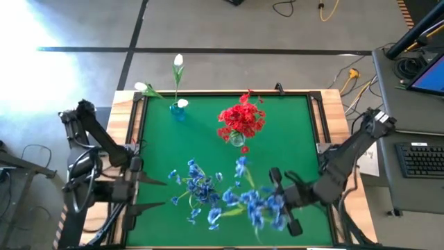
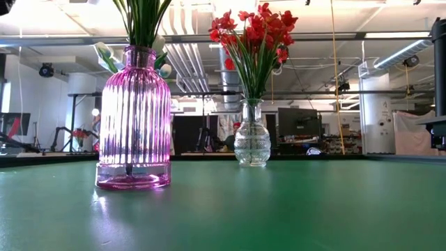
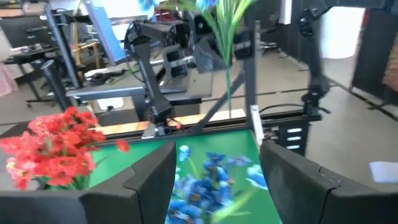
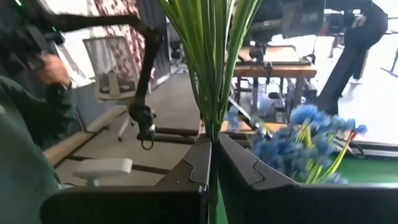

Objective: Sort flowers into vase by color
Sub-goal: Put the blue flowers into the violet vase

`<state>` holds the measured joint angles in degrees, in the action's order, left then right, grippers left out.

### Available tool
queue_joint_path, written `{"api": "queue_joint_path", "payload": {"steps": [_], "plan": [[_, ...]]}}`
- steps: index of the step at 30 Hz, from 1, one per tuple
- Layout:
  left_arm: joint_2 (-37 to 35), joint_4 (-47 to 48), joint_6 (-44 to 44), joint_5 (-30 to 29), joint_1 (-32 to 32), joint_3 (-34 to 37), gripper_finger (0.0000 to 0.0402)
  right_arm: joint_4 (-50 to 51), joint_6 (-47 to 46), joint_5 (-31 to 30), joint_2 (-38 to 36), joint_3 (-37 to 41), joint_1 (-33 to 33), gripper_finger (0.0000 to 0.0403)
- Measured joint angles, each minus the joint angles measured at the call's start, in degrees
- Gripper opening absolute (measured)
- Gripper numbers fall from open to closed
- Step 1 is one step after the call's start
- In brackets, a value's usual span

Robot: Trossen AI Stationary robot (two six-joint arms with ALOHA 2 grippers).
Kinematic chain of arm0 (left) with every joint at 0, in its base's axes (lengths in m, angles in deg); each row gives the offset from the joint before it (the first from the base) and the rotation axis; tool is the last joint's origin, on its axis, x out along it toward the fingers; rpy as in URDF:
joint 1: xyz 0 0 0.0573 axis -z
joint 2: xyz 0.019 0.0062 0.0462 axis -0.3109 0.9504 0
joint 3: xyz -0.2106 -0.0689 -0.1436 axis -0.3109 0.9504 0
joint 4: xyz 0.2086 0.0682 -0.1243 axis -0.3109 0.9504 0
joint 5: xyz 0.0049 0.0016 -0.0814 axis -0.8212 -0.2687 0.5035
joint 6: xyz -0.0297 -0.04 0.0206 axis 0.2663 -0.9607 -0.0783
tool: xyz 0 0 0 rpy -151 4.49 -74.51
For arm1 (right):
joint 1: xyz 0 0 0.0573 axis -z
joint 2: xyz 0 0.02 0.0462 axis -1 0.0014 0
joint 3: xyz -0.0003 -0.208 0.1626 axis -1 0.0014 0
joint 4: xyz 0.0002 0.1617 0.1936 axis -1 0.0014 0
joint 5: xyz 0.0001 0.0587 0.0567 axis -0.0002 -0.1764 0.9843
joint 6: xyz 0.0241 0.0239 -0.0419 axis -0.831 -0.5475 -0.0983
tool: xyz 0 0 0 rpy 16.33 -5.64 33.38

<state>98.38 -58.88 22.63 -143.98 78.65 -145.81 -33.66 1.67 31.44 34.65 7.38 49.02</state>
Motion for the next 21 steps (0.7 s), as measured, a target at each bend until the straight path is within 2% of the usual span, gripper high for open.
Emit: {"api": "queue_joint_path", "payload": {"steps": [5,10,14,18,21], "plan": [[1.2,0.1,-2.0,-3.2,4.6,0.0,0.0216,-6.0,-0.3,-2.6,5.4,0.9,-2.6,0.0012],[3.5,3.5,-6.8,-3.2,7.2,0.0,0.0216,-14.3,0.7,-5.7,9.9,2.7,-4.4,0.0012],[6.2,8.0,-12.1,-0.5,9.4,0.0,0.0217,-22.9,2.3,-9.6,12.1,6.2,-5.6,0.0012],[9.7,8.5,-13.4,3.8,11.5,0.0,0.0217,-34.3,5.5,-10.3,14.4,10.0,-5.6,0.0012],[12.6,8.3,-15.7,4.3,12.0,0.0,0.0217,-42.4,9.5,-12.4,16.8,12.0,-5.6,0.0012]]}}
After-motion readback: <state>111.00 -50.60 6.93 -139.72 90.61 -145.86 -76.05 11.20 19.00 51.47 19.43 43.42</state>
